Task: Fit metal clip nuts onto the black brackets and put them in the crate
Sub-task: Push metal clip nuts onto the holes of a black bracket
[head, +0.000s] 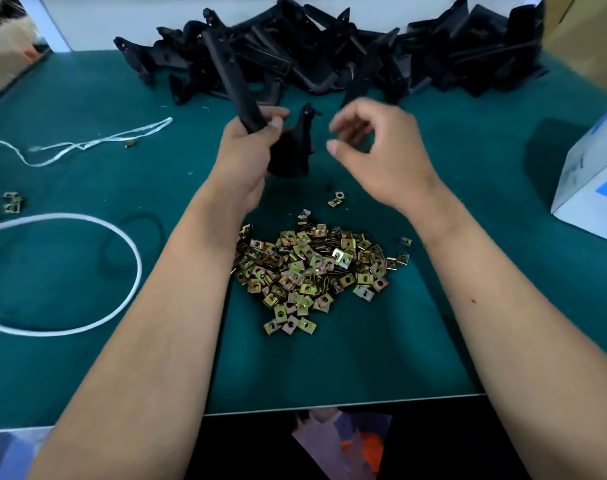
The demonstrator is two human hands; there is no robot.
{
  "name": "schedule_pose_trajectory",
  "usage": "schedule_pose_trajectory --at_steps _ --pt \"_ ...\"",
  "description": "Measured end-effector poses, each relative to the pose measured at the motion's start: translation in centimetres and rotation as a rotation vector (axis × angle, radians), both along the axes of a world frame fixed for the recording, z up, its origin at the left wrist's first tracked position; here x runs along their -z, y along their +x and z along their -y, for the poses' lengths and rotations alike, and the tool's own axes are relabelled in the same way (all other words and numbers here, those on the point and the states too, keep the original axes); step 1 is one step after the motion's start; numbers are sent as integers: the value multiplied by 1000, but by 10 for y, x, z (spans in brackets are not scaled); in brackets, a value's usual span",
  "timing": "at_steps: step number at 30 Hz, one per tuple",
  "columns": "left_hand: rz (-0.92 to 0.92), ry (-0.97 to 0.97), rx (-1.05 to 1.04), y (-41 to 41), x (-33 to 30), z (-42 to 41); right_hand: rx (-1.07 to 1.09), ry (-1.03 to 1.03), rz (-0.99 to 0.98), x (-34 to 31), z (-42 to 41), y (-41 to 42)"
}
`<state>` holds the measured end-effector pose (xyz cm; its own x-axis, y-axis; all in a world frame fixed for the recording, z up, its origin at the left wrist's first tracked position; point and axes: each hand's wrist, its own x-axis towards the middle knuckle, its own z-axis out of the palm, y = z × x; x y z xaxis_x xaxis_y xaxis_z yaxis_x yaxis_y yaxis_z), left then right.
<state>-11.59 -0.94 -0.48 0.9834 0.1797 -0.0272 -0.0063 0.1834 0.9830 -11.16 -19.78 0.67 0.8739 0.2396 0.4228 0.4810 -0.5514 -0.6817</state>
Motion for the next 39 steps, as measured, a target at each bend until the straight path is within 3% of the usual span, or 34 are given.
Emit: schedule_pose_trajectory --at_steps 3,6,14,19,26,36,39 --pt "-15 -94 -14 -1 0 -2 -106 -299 -181 8 23 2" --pt "-27 -126 -9 -1 2 -5 -122 -408 -238 13 27 3" --pt "-24 -291 160 -1 6 -3 -52 -239 -234 17 25 1" --pt "-33 -416 168 -2 7 4 -96 -372 -225 18 24 3" --pt "-102 -358 148 0 8 3 -129 -335 -220 17 21 1" --pt "-133 -465 116 0 8 1 -196 -384 -314 13 31 2" --pt "-148 -455 136 -1 6 0 -112 -259 -302 16 30 3"
